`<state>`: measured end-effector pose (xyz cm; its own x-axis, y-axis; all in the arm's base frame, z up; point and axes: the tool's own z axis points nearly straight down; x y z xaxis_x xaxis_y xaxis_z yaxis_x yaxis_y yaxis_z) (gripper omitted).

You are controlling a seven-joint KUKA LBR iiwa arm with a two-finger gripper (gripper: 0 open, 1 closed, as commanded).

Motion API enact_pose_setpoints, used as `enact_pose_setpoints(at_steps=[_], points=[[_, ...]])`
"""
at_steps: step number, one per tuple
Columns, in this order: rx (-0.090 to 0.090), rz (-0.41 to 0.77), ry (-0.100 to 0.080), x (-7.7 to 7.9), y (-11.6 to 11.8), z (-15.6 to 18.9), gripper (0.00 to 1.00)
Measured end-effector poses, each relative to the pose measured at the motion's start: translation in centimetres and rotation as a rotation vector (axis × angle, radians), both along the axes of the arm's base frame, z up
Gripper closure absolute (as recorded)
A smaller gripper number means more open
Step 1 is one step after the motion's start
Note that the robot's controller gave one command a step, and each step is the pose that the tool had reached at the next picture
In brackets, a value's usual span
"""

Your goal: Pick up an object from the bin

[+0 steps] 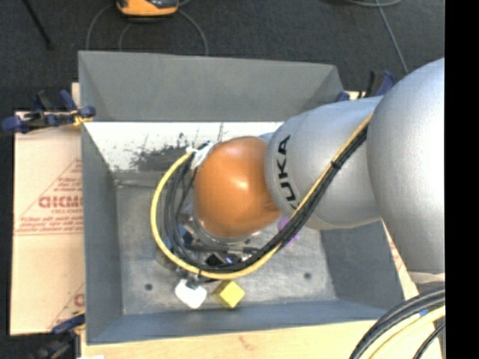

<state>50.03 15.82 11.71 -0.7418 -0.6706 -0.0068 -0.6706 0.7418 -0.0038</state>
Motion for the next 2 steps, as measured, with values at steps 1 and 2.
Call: enact_pose_setpoints(at_steps=[1, 2], points=[[0.004, 0.242, -0.011, -1.57, 0.08, -3.79, 1.0], [0.004, 0.241, -0.011, -1.57, 0.08, -3.79, 1.0]])
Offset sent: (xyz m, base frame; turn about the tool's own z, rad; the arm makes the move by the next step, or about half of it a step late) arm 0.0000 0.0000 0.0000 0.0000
